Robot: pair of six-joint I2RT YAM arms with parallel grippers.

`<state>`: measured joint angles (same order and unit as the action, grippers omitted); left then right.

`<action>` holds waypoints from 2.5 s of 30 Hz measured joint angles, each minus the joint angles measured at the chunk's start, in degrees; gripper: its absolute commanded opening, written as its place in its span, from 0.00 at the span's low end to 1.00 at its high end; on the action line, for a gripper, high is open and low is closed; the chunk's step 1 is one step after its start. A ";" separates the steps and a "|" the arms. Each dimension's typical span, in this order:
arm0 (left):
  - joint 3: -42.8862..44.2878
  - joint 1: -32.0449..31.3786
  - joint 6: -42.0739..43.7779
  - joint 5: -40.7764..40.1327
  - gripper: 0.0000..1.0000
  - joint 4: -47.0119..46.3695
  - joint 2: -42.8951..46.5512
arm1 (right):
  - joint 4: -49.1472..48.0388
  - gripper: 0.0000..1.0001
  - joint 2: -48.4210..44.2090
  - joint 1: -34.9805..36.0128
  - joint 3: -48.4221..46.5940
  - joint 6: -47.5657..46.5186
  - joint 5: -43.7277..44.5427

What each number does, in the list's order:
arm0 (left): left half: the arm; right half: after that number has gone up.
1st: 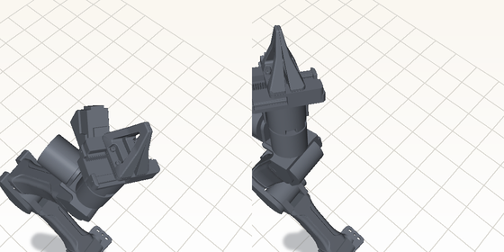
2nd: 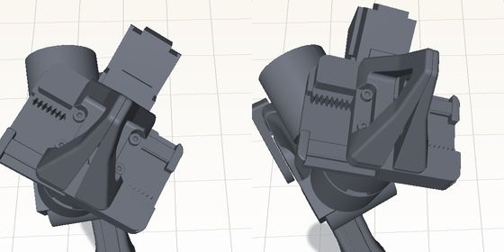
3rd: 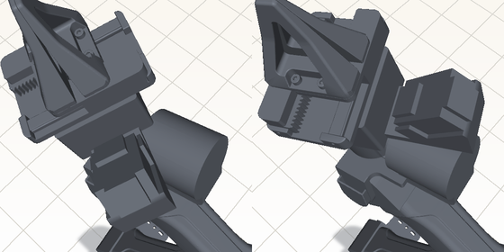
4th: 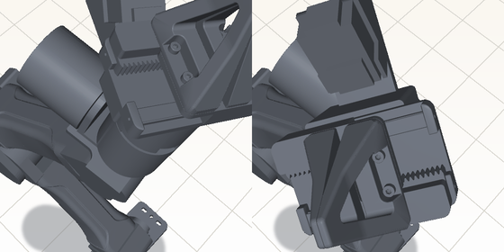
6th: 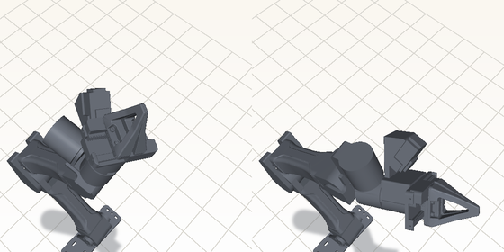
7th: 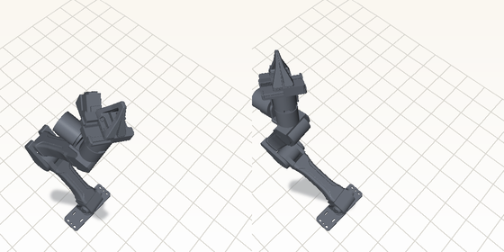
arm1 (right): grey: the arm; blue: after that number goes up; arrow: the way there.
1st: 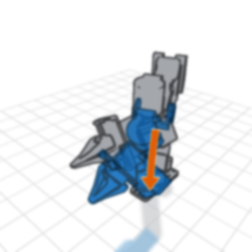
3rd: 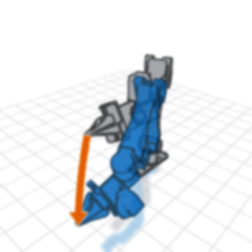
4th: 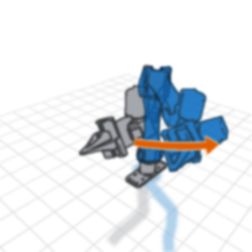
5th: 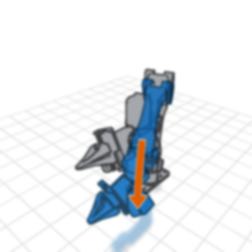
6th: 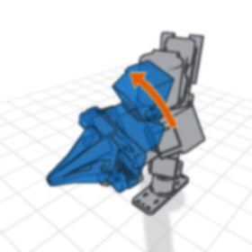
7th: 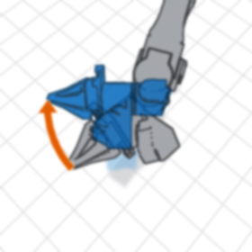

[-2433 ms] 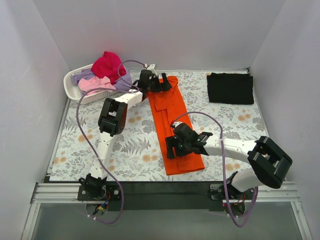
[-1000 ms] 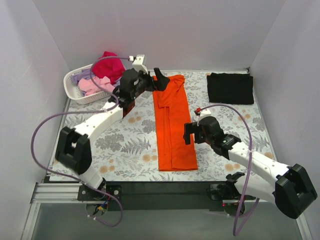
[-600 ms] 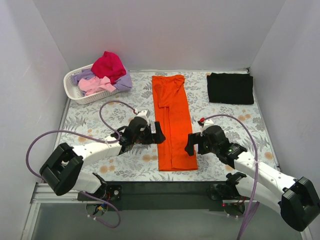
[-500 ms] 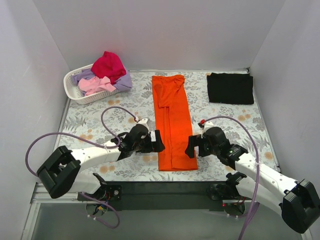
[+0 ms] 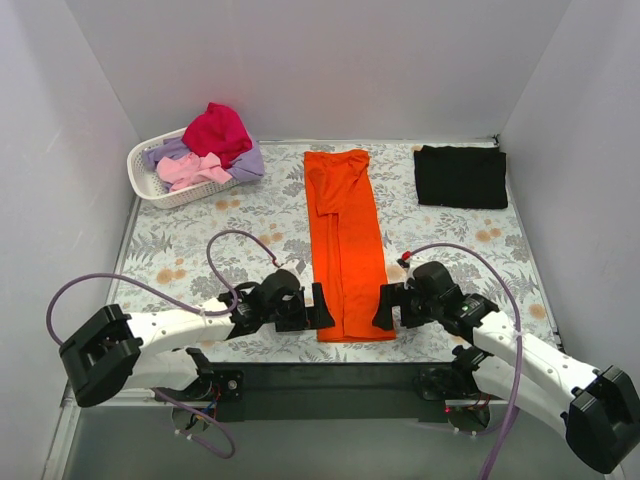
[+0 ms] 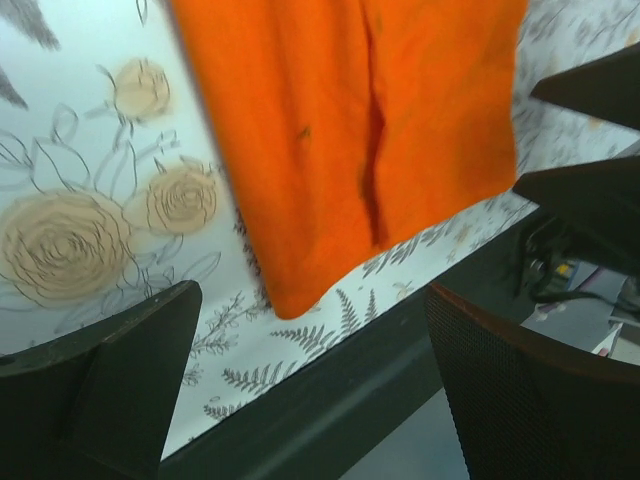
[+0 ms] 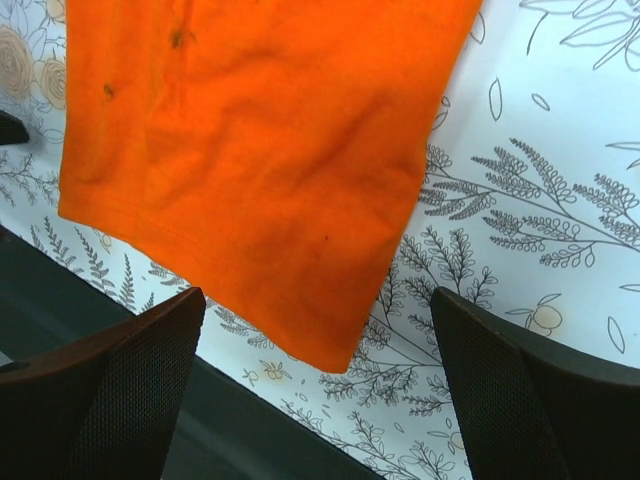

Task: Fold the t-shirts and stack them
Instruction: Fold the tshirt

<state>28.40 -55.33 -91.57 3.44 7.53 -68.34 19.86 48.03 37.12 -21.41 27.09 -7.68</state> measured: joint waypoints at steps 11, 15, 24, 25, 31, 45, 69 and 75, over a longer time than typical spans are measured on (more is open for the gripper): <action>0.59 -6.14 -5.07 -0.61 0.71 0.96 -4.00 | 2.60 0.84 -4.31 0.00 2.58 3.43 -2.43; 1.84 -7.32 -5.99 -1.40 0.67 0.87 -5.97 | 2.29 0.82 -5.73 0.02 3.43 4.74 -2.99; 3.34 -8.94 -7.80 -4.00 0.58 1.53 -7.93 | 0.28 0.68 -6.29 1.11 4.83 7.26 -3.91; 3.37 -9.01 -7.82 -4.46 0.57 1.88 -7.98 | -0.02 0.67 -6.12 1.40 5.01 7.39 -3.93; 3.41 -9.09 -8.70 -6.16 0.46 3.45 -8.00 | -1.46 0.54 -4.24 3.17 5.14 8.28 -3.78; 3.69 -9.31 -8.85 -9.66 0.09 4.90 -9.57 | -2.25 0.11 -1.40 4.39 5.44 8.31 -0.63; 4.39 -11.52 3.58 3.06 0.00 6.56 -10.14 | 9.90 0.01 10.23 13.20 -3.76 0.24 -3.72; 3.61 -12.26 3.37 5.86 0.00 11.34 -6.54 | 16.76 0.01 11.82 16.87 -8.07 -0.52 -5.53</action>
<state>32.01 -67.59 -88.20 9.30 18.87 -74.87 36.62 59.86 54.00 -29.47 26.57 -13.21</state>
